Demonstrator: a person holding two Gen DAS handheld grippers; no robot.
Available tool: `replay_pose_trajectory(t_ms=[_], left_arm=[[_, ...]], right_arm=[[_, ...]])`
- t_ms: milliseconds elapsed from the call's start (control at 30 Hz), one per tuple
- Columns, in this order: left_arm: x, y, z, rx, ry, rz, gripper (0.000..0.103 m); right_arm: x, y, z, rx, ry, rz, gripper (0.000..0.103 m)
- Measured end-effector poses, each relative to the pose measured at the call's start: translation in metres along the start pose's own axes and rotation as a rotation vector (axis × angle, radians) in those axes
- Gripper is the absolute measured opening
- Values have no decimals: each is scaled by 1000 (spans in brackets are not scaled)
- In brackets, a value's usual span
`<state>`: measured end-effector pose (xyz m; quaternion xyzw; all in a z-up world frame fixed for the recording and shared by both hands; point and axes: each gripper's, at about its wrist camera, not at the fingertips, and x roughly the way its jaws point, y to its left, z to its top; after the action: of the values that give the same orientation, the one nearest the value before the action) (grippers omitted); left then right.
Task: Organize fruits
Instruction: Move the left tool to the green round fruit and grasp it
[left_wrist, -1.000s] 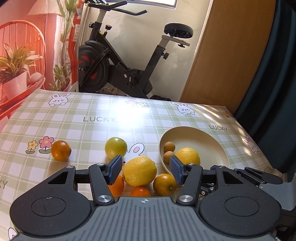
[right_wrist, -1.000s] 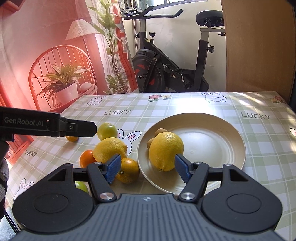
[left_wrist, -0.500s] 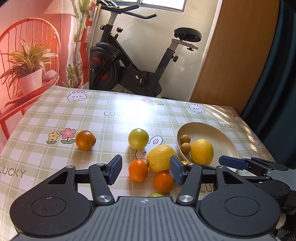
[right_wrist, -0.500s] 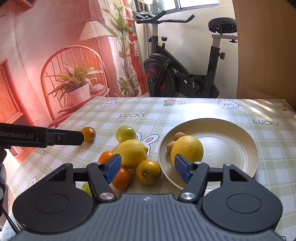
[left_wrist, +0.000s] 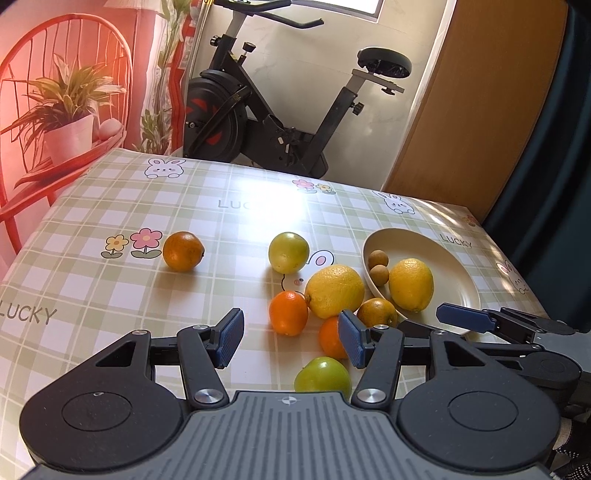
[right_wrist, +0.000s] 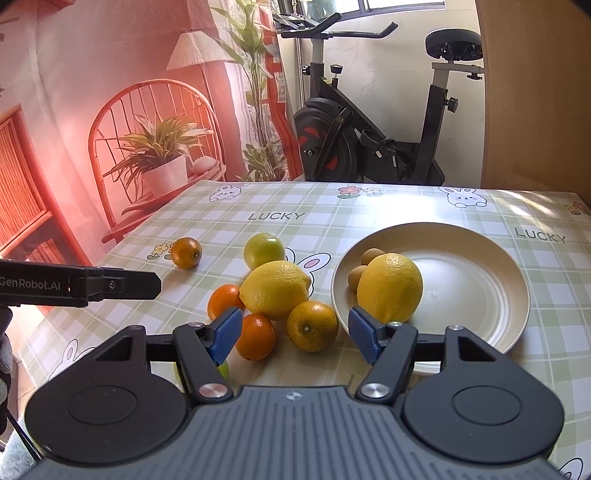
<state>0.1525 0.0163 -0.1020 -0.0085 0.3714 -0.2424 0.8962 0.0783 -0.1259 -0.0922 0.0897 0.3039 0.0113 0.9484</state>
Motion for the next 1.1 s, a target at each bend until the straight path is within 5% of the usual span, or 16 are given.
replay_pose_trajectory(t_ms=[1100], left_arm=[[49,-2,-25,-35,181,-79,59]], right_arm=[[40,46,-29,-189,149,183,66]])
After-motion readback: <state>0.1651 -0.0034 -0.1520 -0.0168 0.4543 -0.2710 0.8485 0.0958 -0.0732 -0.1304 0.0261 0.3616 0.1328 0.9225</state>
